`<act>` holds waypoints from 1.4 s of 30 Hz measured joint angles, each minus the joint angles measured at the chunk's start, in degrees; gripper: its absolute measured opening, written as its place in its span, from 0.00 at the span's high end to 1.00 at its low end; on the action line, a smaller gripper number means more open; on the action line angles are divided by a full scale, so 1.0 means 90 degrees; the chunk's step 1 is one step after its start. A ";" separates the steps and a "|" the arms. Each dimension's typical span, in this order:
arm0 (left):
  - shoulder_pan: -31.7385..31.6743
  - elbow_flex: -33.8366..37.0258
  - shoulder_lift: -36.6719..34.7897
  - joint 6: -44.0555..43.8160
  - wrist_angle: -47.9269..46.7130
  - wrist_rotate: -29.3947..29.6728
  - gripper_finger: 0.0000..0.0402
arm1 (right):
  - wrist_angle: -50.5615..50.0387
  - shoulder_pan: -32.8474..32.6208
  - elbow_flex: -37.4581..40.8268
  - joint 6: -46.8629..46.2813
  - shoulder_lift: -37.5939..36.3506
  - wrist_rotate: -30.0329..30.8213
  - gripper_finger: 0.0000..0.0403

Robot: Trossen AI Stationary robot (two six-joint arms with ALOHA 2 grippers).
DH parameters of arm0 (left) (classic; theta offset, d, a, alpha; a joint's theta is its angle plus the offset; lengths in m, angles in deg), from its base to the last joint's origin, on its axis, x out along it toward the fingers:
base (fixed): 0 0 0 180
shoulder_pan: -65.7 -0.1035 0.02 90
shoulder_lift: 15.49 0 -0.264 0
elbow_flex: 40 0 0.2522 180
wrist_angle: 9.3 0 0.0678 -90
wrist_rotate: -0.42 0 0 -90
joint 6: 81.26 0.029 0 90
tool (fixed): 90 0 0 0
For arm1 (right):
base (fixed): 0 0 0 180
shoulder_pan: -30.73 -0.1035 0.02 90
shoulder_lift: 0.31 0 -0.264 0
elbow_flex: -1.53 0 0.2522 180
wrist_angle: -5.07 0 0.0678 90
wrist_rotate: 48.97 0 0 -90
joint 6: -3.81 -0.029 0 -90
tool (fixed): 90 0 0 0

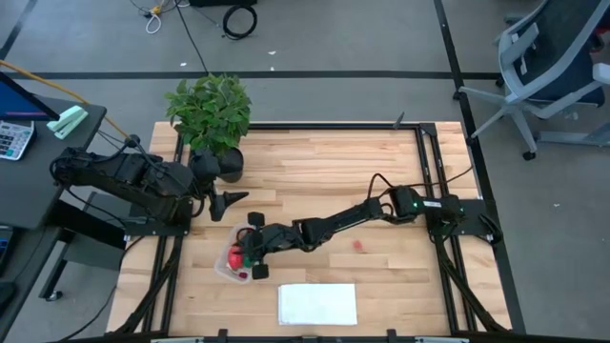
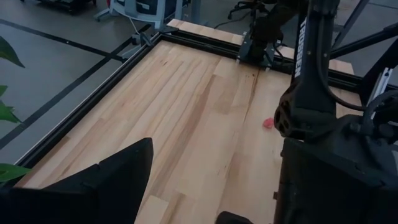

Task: Pick and placing Produce into tupperware
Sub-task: Put the pink peach into the transparent bin

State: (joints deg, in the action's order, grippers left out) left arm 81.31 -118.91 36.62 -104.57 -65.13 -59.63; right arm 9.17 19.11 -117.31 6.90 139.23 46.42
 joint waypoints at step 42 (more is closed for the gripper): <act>-0.0002 0.0000 0.0001 -0.0223 -0.0131 0.0000 0.09 | -0.4410 -0.2895 0.6665 -0.5494 -0.5566 0.3799 0.54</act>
State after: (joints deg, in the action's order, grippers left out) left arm 81.29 -118.91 36.64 -106.59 -66.31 -59.62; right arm -30.52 -6.95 -57.33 -42.55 89.13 80.61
